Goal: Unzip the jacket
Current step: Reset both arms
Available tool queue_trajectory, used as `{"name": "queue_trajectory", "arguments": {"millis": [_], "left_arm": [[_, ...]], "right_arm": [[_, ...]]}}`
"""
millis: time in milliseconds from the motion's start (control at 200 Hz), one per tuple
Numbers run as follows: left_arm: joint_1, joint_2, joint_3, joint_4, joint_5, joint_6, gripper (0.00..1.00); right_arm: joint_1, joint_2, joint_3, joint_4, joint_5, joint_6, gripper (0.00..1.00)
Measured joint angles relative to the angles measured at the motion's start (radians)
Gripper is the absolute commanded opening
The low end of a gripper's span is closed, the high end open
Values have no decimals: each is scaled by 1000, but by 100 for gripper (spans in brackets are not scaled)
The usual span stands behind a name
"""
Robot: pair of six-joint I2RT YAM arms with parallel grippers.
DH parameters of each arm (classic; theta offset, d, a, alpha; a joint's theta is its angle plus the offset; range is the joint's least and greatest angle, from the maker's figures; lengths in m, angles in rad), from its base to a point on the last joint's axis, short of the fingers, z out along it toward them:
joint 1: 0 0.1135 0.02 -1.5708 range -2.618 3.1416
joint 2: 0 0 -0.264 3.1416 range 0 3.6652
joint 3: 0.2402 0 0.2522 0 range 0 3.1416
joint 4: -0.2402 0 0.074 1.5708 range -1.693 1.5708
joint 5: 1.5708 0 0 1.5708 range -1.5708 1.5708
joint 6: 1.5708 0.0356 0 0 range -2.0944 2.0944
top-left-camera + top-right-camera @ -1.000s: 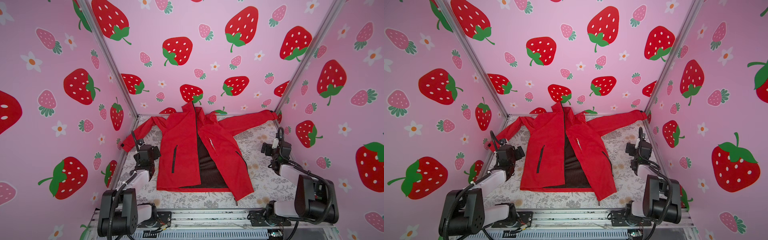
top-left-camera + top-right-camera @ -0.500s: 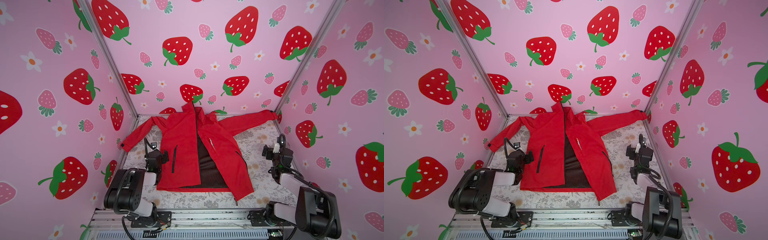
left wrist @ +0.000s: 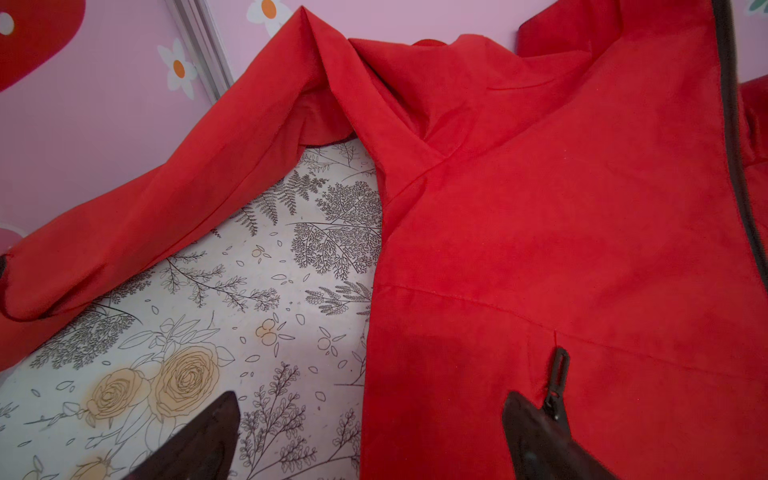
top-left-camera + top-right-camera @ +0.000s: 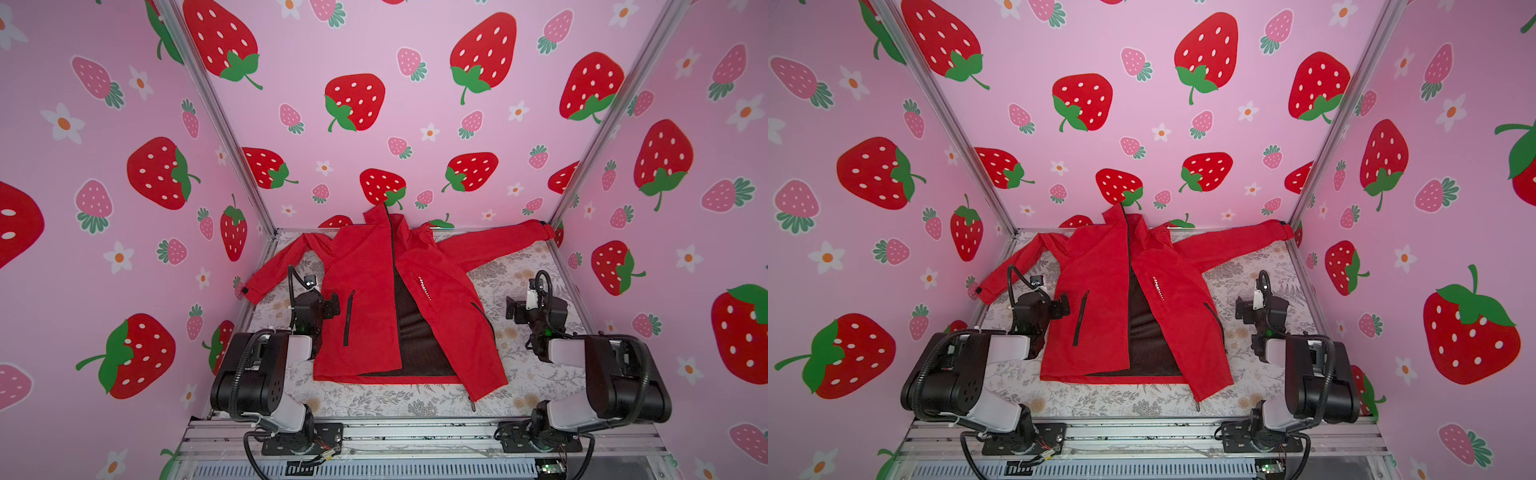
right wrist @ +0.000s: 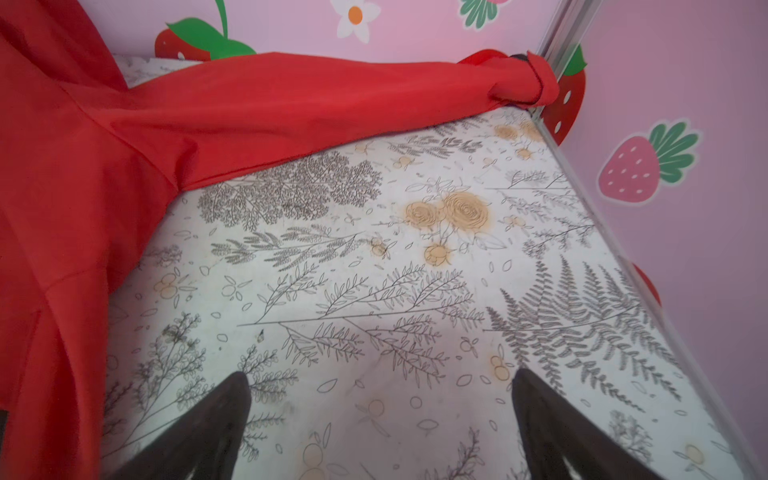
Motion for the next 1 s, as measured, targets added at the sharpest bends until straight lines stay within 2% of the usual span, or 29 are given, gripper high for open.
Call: {"name": "queue_trajectory", "arguments": {"millis": [275, 1001], "left_arm": [[3, 0, 0, -5, 15, 0, 99], [5, 0, 0, -5, 22, 0, 99]], "right_arm": [[10, 42, 81, -39, 29, -3, 99], [10, 42, 83, -48, 40, -3, 99]]}}
